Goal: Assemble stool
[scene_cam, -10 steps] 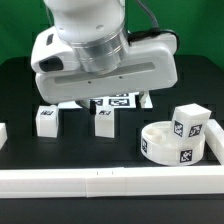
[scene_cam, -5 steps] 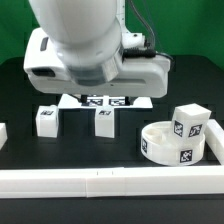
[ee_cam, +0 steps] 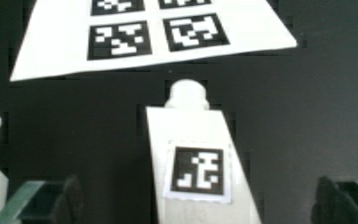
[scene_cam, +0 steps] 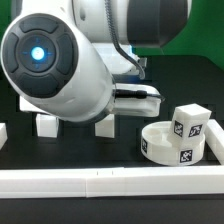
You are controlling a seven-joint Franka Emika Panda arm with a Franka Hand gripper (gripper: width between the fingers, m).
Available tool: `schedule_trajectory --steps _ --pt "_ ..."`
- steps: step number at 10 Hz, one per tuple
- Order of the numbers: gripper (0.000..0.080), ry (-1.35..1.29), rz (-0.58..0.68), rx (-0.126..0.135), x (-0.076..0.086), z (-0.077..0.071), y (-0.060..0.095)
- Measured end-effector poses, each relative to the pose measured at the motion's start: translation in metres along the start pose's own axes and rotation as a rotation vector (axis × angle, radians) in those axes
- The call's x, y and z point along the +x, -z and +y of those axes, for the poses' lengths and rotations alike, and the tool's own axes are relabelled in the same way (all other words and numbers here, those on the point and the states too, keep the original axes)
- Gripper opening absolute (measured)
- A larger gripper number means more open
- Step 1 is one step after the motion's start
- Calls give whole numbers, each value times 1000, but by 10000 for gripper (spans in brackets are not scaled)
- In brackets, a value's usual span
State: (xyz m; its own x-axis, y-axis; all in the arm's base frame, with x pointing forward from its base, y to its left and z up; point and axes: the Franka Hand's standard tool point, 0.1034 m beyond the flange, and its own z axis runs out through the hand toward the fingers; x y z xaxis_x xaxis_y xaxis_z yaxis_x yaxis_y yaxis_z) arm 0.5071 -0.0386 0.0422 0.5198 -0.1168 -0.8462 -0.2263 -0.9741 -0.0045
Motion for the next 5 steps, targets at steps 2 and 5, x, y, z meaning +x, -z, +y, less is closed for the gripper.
schedule_trajectory --steps 2,5 --pt "649 -1 0 0 0 0 0" --pt "649 17 32 -3 13 -2 -8"
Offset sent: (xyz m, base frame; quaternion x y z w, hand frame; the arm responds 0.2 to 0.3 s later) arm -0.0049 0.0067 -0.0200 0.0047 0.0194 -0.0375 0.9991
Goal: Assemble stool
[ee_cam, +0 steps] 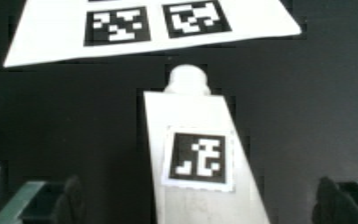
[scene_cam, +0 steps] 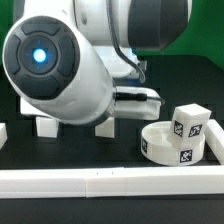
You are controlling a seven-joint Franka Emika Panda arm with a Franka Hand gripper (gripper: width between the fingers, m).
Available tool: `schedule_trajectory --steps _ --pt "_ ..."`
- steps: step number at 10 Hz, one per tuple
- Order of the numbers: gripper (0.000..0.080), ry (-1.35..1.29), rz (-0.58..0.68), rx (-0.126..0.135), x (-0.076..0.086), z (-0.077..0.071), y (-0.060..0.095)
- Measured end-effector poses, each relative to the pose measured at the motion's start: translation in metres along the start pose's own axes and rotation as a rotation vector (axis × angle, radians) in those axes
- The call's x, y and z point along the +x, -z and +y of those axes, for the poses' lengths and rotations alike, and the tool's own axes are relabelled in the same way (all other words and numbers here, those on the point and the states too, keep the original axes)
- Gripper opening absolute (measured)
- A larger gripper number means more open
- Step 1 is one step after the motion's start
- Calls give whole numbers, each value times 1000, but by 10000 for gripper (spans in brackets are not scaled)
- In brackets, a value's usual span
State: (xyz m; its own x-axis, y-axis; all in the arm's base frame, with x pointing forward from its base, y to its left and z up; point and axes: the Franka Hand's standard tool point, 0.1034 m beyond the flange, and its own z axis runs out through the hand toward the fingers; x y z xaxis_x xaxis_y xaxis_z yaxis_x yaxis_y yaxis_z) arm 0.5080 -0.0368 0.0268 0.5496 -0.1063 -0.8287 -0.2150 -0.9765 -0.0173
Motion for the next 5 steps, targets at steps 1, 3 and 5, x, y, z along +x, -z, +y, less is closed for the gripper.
schedule_trajectory --steps 1,3,5 --pt "649 1 10 -2 3 -1 -3" --pt "649 5 21 -3 8 -4 -8" --pt "649 1 31 -3 12 -2 -13"
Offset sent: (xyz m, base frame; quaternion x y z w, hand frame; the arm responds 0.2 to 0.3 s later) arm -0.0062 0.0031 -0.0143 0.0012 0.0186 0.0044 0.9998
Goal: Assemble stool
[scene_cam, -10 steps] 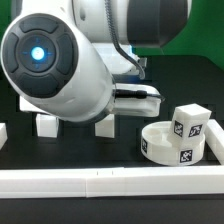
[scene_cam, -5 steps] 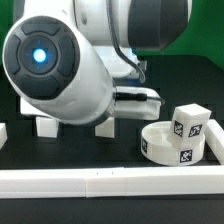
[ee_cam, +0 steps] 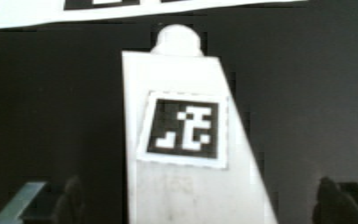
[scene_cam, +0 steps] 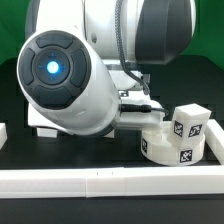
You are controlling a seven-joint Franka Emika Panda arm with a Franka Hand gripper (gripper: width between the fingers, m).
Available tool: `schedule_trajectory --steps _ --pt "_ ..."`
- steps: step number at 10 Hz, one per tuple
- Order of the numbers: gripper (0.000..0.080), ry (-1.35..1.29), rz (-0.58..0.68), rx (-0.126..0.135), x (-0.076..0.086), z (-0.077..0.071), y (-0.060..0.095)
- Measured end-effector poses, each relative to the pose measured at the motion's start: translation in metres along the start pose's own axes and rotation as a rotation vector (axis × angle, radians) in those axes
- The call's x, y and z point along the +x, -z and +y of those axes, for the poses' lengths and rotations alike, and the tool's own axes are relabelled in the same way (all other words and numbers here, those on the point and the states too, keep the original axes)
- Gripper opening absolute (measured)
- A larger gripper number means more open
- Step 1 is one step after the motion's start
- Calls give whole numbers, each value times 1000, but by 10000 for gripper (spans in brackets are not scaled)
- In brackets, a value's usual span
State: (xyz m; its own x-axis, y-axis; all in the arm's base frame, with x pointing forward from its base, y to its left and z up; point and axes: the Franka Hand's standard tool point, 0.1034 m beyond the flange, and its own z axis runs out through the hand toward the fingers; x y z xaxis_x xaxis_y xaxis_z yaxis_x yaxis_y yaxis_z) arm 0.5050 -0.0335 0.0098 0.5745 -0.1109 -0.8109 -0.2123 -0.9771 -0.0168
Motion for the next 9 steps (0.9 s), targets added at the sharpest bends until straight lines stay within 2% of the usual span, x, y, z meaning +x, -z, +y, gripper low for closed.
schedule_trajectory --steps 2,4,5,6,9 --pt "649 -7 7 4 2 1 -2" --pt "384 -5 12 3 3 0 -2" --pt "384 -5 12 4 3 1 -2" --pt "323 -5 12 3 3 1 -2" --pt "323 -3 12 3 0 0 2"
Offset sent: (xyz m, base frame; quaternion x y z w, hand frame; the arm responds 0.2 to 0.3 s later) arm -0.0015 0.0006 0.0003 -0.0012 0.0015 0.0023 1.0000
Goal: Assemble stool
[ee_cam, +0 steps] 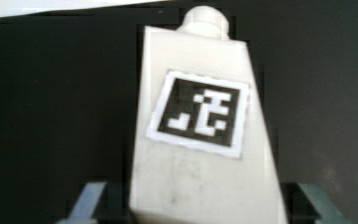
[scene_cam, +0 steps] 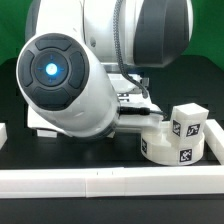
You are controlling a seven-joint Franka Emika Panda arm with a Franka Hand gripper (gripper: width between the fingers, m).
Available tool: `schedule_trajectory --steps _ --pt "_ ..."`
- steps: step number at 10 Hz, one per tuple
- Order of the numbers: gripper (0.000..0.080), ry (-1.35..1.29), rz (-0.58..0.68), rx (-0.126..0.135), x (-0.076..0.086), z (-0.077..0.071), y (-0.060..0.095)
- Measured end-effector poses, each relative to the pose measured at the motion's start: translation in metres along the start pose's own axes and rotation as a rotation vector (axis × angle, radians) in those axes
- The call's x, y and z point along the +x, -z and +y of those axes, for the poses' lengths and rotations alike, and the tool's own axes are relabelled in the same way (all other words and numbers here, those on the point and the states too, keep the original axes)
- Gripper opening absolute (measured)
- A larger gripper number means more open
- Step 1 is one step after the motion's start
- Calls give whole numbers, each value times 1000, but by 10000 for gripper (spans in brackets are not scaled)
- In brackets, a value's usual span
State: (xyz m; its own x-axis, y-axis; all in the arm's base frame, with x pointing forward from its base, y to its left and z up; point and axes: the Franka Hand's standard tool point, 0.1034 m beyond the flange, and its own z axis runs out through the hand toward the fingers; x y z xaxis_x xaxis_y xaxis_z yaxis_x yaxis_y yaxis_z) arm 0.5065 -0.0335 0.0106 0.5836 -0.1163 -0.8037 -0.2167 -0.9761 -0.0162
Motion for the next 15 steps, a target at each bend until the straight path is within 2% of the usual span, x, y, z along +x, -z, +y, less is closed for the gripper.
schedule_trajectory --steps 4,9,10,12,13,14,15 --pt "324 28 -60 -2 -47 -15 58" --pt "324 30 18 0 -34 -16 64" --pt "324 34 103 0 -25 -18 72" --pt "324 46 251 1 -33 -29 87" --pt "324 29 276 6 -43 -33 92" --pt "324 14 338 14 -44 -35 102" --pt "324 22 434 17 -37 -36 105"
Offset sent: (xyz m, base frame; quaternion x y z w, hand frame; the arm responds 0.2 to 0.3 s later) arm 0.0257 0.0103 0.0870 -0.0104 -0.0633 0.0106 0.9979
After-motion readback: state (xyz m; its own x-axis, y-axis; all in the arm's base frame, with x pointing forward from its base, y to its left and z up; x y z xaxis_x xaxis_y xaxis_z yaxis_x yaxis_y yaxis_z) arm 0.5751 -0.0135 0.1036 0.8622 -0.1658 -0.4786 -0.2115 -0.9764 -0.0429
